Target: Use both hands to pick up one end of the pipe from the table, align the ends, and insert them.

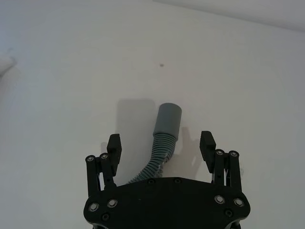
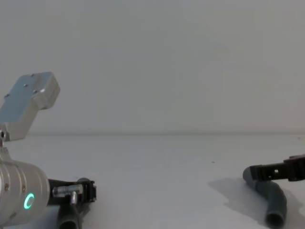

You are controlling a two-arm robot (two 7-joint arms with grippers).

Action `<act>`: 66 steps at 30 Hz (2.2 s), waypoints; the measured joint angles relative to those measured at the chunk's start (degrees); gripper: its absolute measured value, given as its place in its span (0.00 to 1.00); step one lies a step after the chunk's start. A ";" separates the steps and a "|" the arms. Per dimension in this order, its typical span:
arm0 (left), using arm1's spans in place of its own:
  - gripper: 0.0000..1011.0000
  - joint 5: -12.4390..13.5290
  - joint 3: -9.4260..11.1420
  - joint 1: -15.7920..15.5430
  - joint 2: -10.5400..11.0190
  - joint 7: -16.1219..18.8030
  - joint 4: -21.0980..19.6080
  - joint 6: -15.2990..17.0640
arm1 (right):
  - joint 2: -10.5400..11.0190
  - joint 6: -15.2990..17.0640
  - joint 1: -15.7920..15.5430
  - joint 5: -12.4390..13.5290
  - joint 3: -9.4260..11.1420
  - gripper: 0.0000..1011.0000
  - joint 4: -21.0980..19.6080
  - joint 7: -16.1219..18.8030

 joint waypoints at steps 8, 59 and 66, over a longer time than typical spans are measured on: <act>0.34 0.00 0.00 0.00 0.00 0.00 0.00 0.00 | -0.88 0.33 0.14 -0.97 -0.19 0.99 0.97 -1.02; 0.34 -0.01 0.00 0.00 0.00 0.00 0.00 0.00 | -2.96 4.14 1.97 -4.44 -0.97 0.99 4.51 -1.26; 0.34 -0.01 0.00 0.00 0.00 0.00 0.00 0.00 | -3.16 4.18 2.12 -4.67 -1.01 0.90 4.79 -1.16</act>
